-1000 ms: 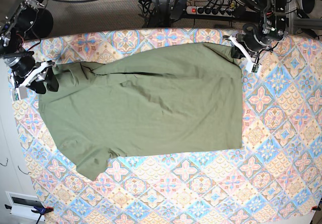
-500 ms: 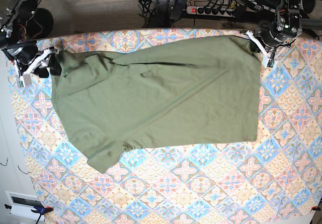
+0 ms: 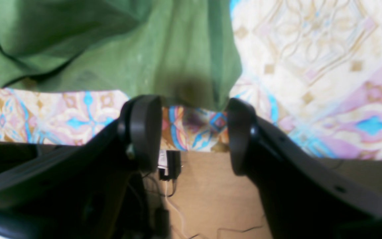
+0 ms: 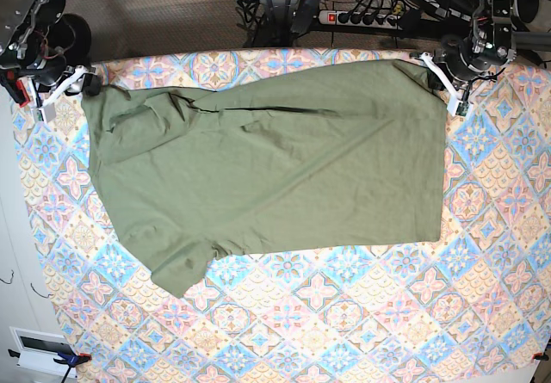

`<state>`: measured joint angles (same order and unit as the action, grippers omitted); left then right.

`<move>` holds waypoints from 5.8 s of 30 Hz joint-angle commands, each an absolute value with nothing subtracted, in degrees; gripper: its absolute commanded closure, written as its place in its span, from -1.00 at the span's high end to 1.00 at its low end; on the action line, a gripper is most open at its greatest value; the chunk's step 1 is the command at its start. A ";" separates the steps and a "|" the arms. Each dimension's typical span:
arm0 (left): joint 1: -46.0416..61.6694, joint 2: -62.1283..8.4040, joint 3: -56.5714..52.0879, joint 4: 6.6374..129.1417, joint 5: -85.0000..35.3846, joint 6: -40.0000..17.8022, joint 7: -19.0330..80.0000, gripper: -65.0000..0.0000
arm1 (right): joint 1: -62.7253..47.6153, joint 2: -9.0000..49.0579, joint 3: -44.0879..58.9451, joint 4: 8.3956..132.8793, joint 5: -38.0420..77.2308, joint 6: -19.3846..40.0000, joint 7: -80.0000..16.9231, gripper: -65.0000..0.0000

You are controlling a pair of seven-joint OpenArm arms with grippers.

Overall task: Layout the t-shirt on the table in an organized manner, then fold the t-shirt properly
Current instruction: 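Pull both shoulder corners apart with both grippers to straighten the t-shirt, then release the shoulder corners and move both grippers toward the t-shirt's side edges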

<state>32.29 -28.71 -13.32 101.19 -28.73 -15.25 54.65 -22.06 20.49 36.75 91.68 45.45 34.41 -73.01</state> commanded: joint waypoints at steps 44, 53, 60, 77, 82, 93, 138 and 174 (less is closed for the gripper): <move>32.75 -29.49 -13.49 101.58 -28.35 -15.08 55.08 -1.00 | -17.80 21.49 42.42 82.51 46.64 34.77 -70.11 -0.90; 36.44 -29.49 -13.49 104.48 -28.35 -15.08 55.25 -1.00 | -20.79 21.49 41.98 82.51 50.86 34.77 -70.20 -0.90; 38.02 -30.90 -13.58 105.36 -28.35 -15.08 55.25 -1.00 | -22.37 21.49 42.07 82.59 50.86 34.77 -71.25 -0.90; 37.67 -31.69 -13.67 105.54 -24.92 -15.08 55.16 -1.00 | -23.52 21.49 42.33 82.59 50.86 34.77 -71.08 -0.90; 37.67 -31.69 -13.67 105.63 -24.92 -15.08 55.16 -1.00 | -23.60 21.49 42.33 82.59 50.86 34.77 -71.16 -0.89; 37.93 -31.60 -13.32 107.03 -25.45 -15.08 55.43 -0.49 | -23.60 21.49 43.65 83.47 50.68 34.77 -71.16 -0.36; 32.66 -28.70 -30.64 113.80 -37.14 -14.99 55.60 -0.16 | -24.48 21.85 54.64 85.23 50.59 34.68 -71.25 -0.04; -6.29 -22.11 -25.19 79.34 -35.03 -14.99 55.16 -0.16 | 4.62 22.46 26.68 93.49 26.59 34.68 -66.33 -0.04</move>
